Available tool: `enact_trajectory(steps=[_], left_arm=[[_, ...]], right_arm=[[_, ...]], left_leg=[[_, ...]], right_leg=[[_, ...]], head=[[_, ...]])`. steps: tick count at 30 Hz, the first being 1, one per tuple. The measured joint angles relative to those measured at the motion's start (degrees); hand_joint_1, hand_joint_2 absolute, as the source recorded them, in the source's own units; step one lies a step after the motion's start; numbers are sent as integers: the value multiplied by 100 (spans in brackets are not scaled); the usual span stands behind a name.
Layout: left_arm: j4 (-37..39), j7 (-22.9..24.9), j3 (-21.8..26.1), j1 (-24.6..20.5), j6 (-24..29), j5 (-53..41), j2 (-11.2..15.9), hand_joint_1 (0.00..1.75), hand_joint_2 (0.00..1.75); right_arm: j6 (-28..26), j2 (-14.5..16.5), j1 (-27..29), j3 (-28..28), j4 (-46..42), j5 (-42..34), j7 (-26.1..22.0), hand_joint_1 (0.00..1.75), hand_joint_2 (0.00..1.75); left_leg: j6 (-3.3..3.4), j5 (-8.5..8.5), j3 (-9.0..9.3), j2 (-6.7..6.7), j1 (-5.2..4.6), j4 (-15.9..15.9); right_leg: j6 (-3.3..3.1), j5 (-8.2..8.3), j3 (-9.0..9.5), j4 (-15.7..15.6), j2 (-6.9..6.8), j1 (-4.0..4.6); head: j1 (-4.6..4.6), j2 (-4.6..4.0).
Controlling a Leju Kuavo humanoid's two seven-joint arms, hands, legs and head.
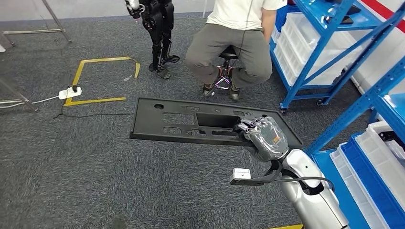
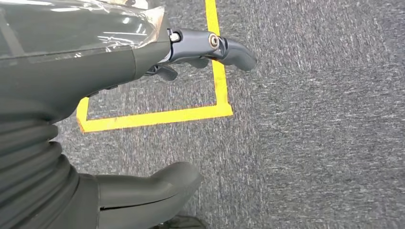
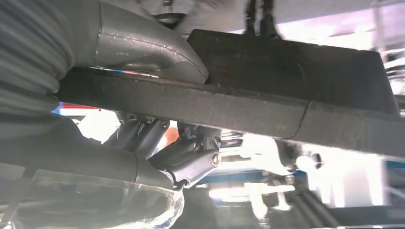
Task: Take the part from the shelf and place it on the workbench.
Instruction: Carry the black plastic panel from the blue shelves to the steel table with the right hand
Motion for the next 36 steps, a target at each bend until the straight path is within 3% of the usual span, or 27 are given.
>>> enact_trajectory(steps=[2,3,4,5,7,9,11,13,16,19,22,36], left_arm=[[1,28,-29,-6,8,-20,-18,0,175],[2,39,-39,0,-1,-19,-26,0,175],[2,48,-46,8,-15,-18,-29,0,175],[2,51,-51,14,-27,-17,-30,0,175],[2,51,-60,18,-35,-19,-36,0,175],[2,51,-62,21,-35,-20,-42,0,175],[2,51,-62,31,-35,-20,-42,0,175],[2,51,-62,38,-35,-20,-42,0,175],[2,51,-64,38,-35,-21,-45,0,175],[2,51,-64,38,-35,-21,-46,0,175],[2,51,-64,38,-35,-22,-50,0,175],[2,-19,-58,37,-20,39,-66,0,175]], right_arm=[[3,-27,19,7,19,3,-5,173,175],[6,-39,28,12,28,6,-5,173,175],[9,-50,31,16,35,8,-6,173,175],[11,-55,26,19,37,8,-7,173,175],[13,-57,6,20,38,9,-7,173,175],[13,-55,-15,24,39,11,-7,173,175],[14,-55,-22,28,39,14,-7,173,175],[15,-58,-27,29,39,16,-7,173,175],[15,-59,-29,30,39,18,-7,173,175],[15,-59,-30,30,39,19,-7,173,175],[15,-59,-30,30,39,19,-7,173,175],[3,-95,-24,29,38,115,94,173,175]], left_leg=[[26,4,-4,-124,-1,-1],[27,4,-4,-182,-3,2],[26,4,-3,-232,-4,6],[23,4,0,-277,-4,11],[-8,-8,-3,-343,-16,36],[-45,-36,-20,-371,-47,66],[3,-41,-34,-367,-57,78],[53,-30,-32,-351,-43,73],[27,-25,-21,-333,-20,54],[-71,-20,-20,-323,0,38],[-128,-22,-19,-319,9,30],[-142,-12,62,-317,-17,-58]], right_leg=[[-8,-250,-418,771,122,-12],[24,-263,-531,936,138,-14],[73,-179,-529,864,148,-15],[129,-22,-412,567,152,-23],[195,322,-41,-257,172,-43],[129,489,156,-684,197,-54],[43,524,169,-719,203,-52],[14,537,168,-720,211,-37],[-11,541,161,-719,225,-9],[-47,538,153,-716,226,11],[-55,536,148,-714,227,21],[-64,552,237,-840,227,21]], head=[[9,0],[9,0],[10,0],[11,0],[15,0],[8,0],[0,0],[-3,0],[-4,0],[-3,0],[-3,0],[0,0]])
